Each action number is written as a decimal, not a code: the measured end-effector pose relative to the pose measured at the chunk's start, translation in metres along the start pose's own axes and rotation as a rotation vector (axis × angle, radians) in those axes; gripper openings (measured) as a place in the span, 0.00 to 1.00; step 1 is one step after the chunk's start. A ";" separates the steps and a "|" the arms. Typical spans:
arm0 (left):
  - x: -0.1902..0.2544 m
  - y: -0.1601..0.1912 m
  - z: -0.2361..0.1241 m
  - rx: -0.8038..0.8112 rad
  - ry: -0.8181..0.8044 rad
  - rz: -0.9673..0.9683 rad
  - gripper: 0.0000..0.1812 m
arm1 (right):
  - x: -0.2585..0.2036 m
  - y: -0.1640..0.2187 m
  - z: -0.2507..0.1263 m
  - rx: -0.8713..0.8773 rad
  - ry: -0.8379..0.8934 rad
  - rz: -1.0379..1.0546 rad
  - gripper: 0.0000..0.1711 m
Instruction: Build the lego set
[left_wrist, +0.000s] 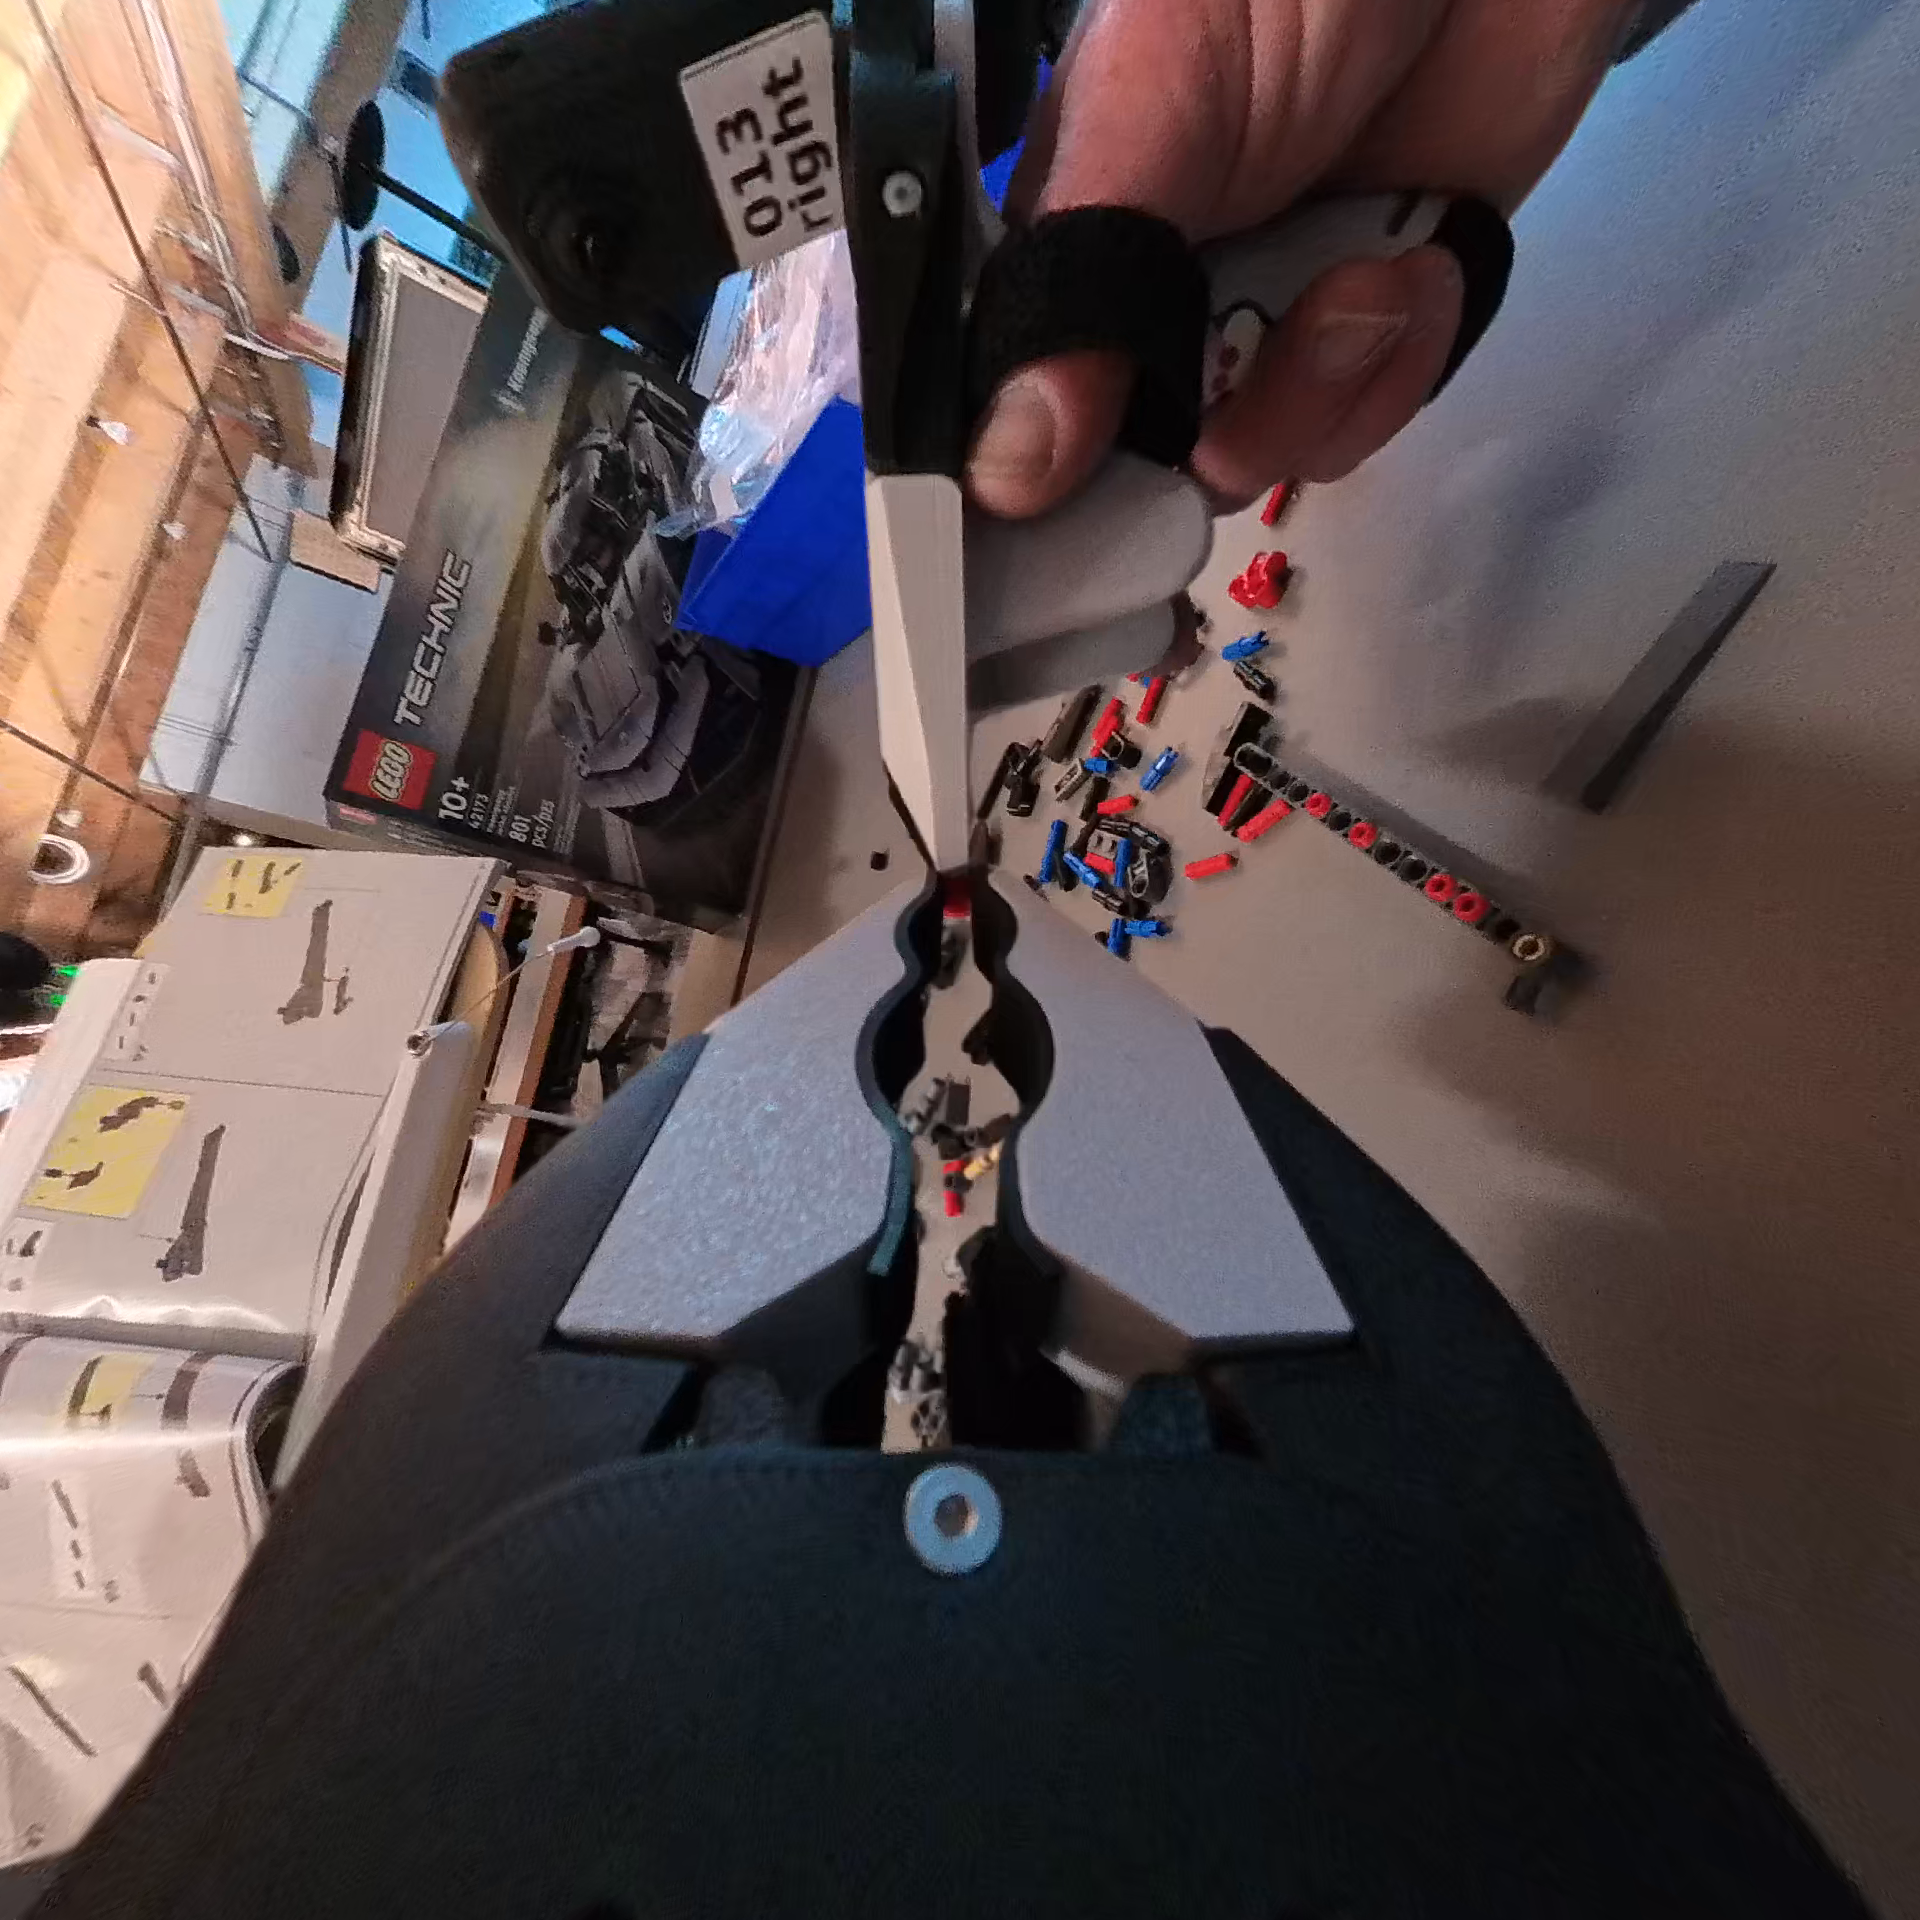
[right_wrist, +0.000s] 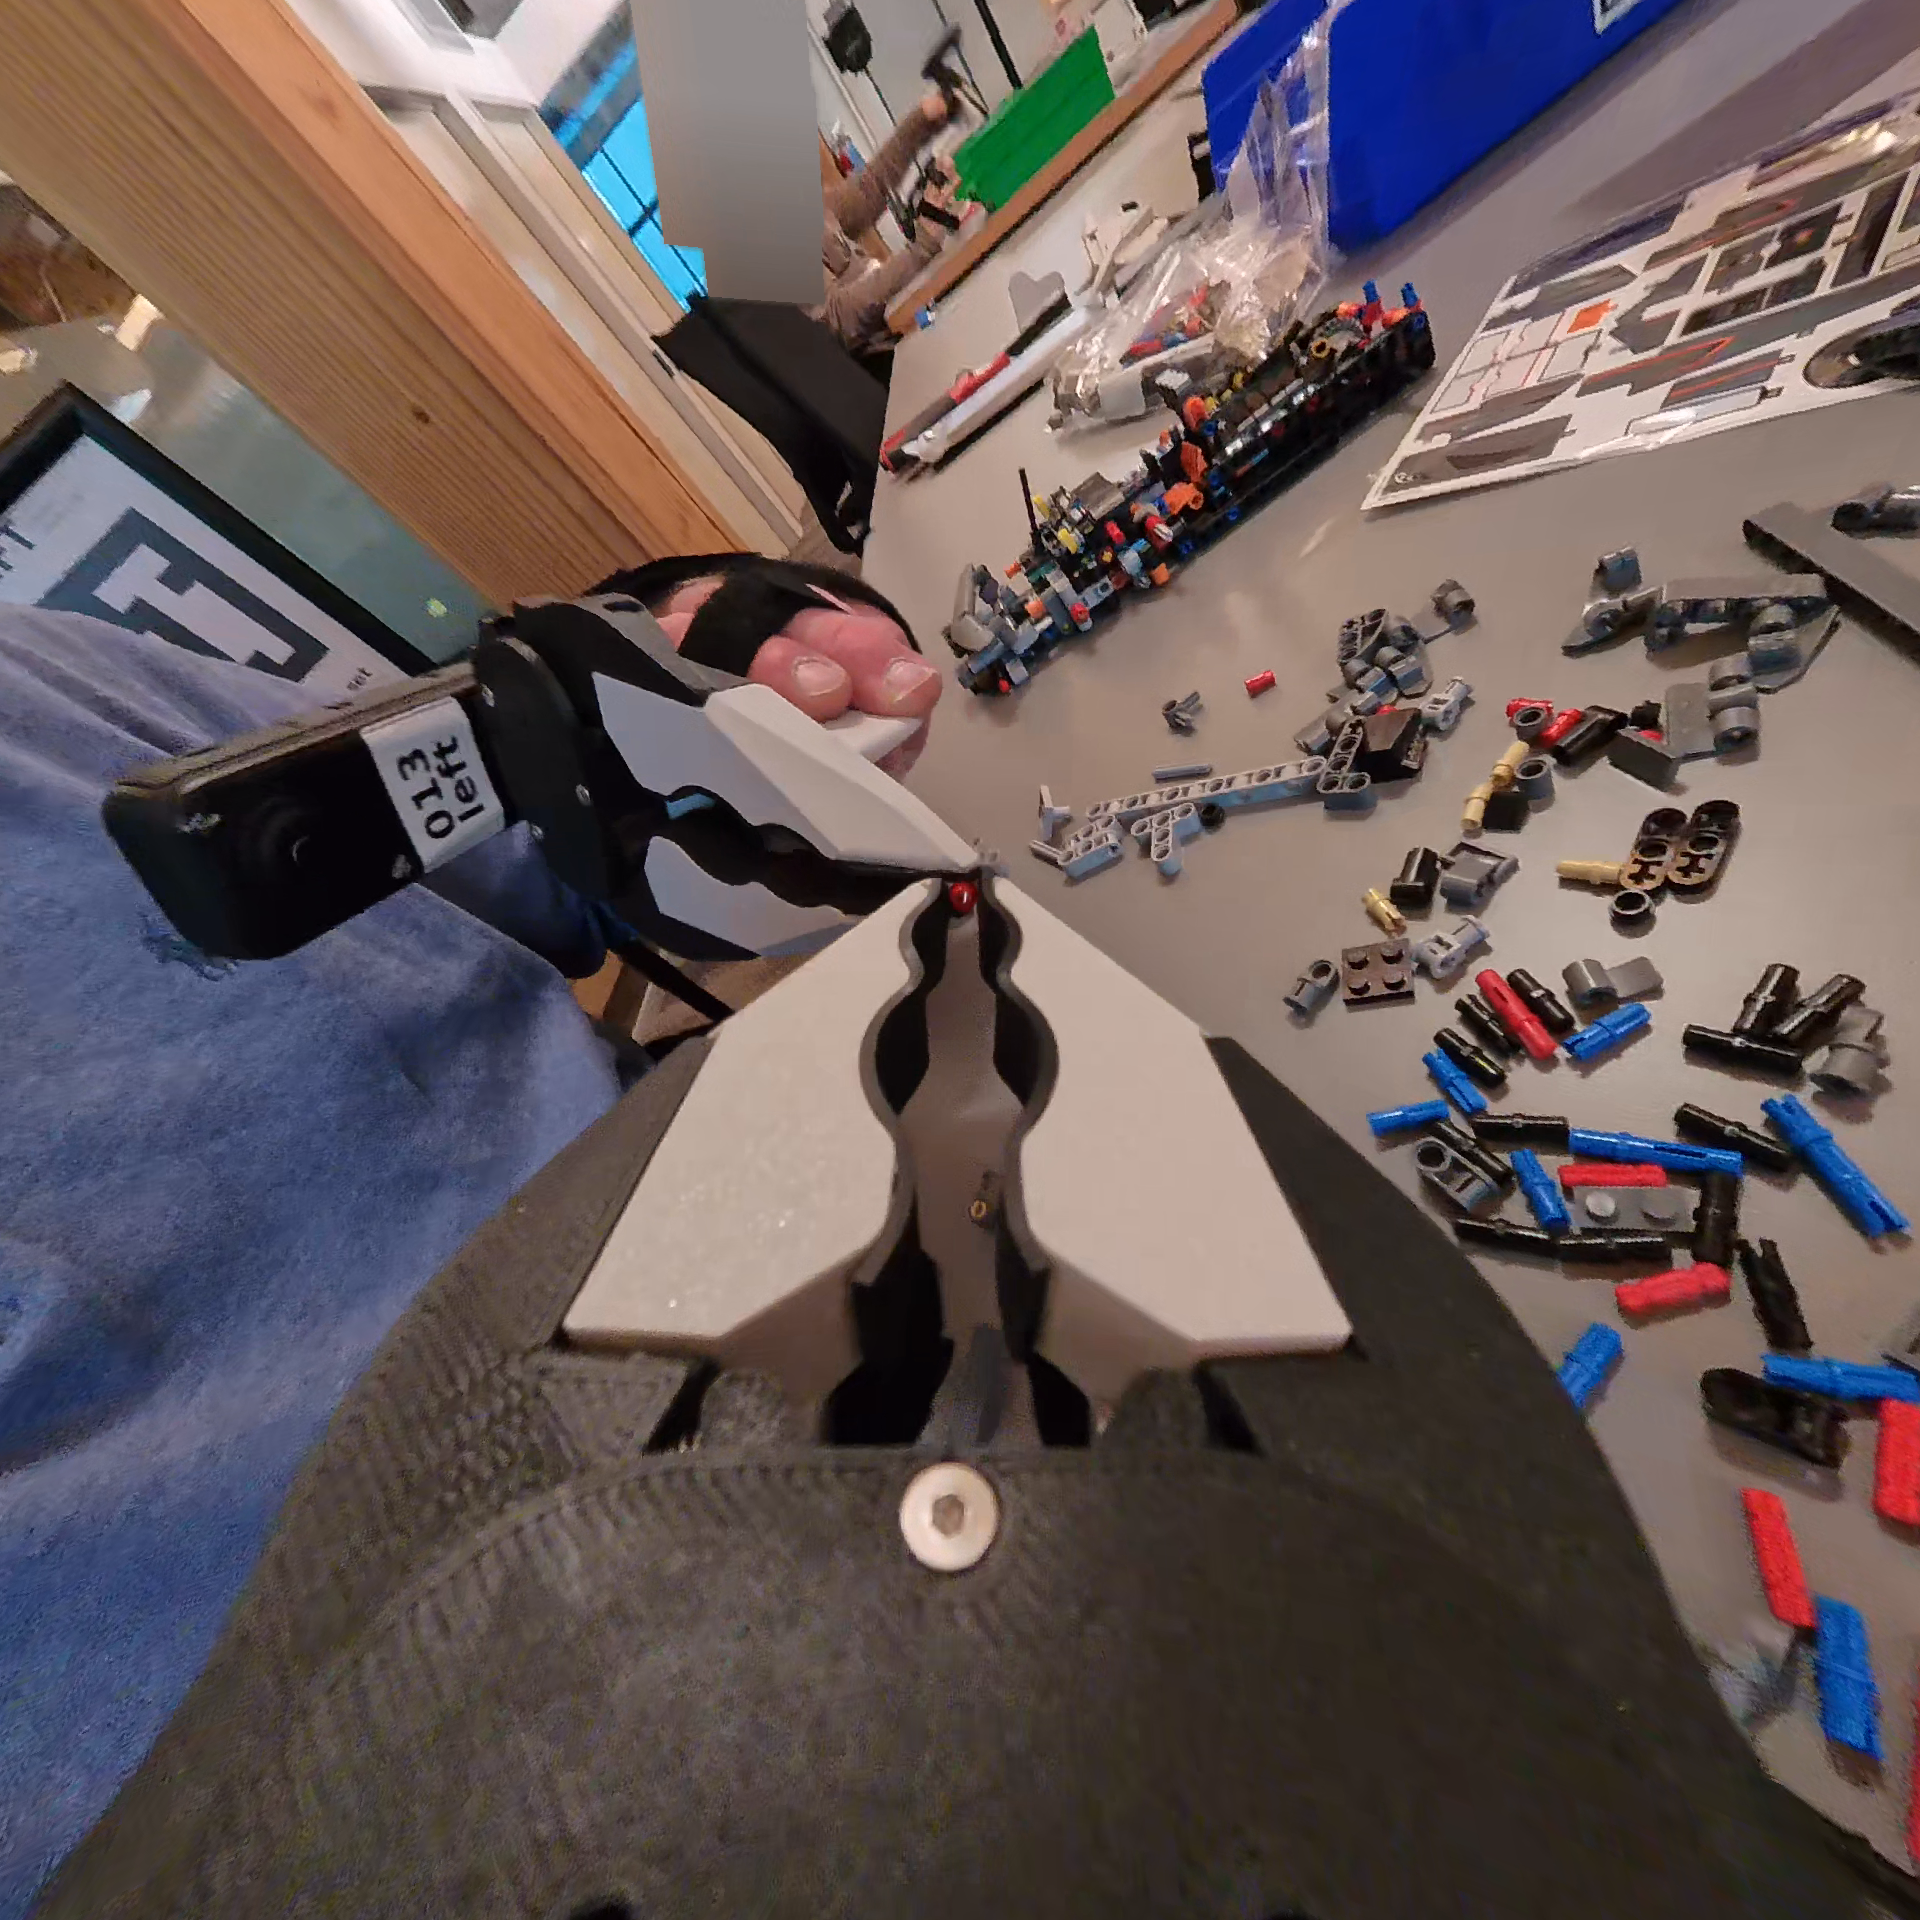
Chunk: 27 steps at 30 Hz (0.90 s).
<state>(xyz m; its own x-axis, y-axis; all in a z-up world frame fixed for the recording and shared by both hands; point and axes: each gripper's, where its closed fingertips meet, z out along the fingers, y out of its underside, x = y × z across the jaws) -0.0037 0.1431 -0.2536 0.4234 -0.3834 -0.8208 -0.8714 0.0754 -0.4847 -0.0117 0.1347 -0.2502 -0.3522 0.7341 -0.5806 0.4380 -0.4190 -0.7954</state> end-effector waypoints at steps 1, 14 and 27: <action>0.000 -0.001 0.000 0.002 0.005 -0.003 0.01 | -0.001 -0.001 0.000 0.007 0.000 -0.001 0.02; 0.033 0.009 -0.025 -0.064 0.222 -0.407 0.21 | 0.002 0.003 -0.040 -0.056 0.185 -0.219 0.01; 0.108 0.019 -0.005 -0.228 0.414 -0.579 0.20 | 0.004 0.049 -0.058 -0.267 0.277 -0.360 0.01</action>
<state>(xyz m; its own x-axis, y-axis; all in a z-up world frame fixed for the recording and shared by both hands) 0.0244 0.0986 -0.3498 0.7419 -0.6220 -0.2504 -0.5860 -0.4198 -0.6931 0.0565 0.1486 -0.2811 -0.3032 0.9352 -0.1828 0.5380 0.0097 -0.8429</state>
